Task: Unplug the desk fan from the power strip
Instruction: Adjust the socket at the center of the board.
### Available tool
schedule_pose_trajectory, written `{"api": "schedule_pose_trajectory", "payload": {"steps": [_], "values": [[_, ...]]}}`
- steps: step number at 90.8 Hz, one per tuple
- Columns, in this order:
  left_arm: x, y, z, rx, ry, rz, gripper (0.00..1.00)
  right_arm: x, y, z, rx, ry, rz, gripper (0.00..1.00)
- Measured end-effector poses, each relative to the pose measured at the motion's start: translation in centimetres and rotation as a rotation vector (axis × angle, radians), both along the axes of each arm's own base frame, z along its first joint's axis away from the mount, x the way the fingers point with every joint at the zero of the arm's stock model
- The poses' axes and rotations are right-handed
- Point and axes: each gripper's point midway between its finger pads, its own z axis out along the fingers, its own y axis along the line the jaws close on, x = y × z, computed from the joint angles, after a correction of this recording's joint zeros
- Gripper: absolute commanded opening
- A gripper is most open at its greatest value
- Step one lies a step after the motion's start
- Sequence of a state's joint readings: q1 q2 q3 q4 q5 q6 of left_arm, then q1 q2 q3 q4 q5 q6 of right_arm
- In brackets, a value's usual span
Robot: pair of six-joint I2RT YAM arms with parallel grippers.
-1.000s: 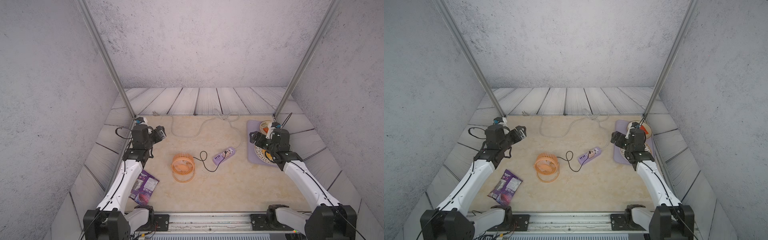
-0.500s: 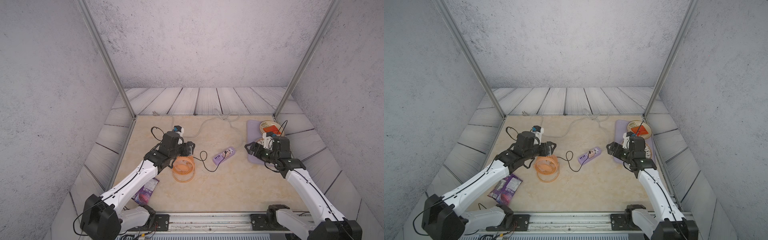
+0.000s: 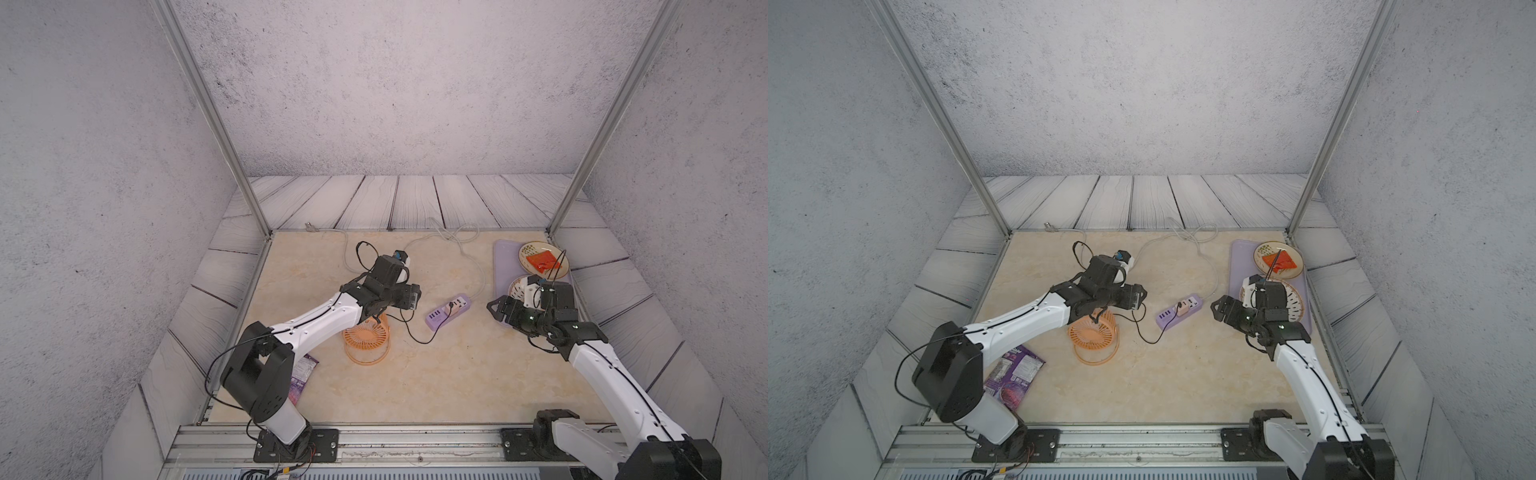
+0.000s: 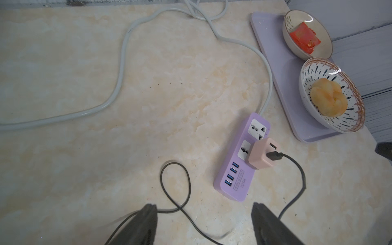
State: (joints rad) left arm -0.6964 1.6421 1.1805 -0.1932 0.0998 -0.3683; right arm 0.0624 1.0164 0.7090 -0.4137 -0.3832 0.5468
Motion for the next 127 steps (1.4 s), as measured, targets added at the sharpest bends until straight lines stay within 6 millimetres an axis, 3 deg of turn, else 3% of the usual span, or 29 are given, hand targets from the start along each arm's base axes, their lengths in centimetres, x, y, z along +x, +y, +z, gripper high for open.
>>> {"api": "schedule_pose_trajectory", "payload": {"steps": [27,41,54,95,117,127], "values": [[0.5,-3.8,-4.0,0.064,0.007,-0.092,0.78,-0.4,0.0,-0.6,-0.007,0.018,0.005,0.88],[0.1,-4.6,-7.0,0.109,0.027,-0.130,0.79,-0.6,0.0,-0.8,-0.008,0.028,0.006,0.88],[-0.6,-5.3,-8.6,0.128,0.011,-0.163,0.79,-0.6,0.0,-0.8,-0.011,0.028,0.009,0.88],[-2.4,-7.8,-10.8,0.146,-0.062,-0.255,0.79,-0.8,-0.1,-0.9,-0.019,0.033,0.016,0.89],[-3.0,-7.9,-12.5,0.176,-0.079,-0.284,0.73,-0.9,-0.1,-1.1,-0.021,0.039,0.019,0.89],[-3.0,-8.1,-12.5,0.178,-0.096,-0.297,0.65,-0.9,-0.1,-1.1,-0.026,0.038,0.018,0.89]]}}
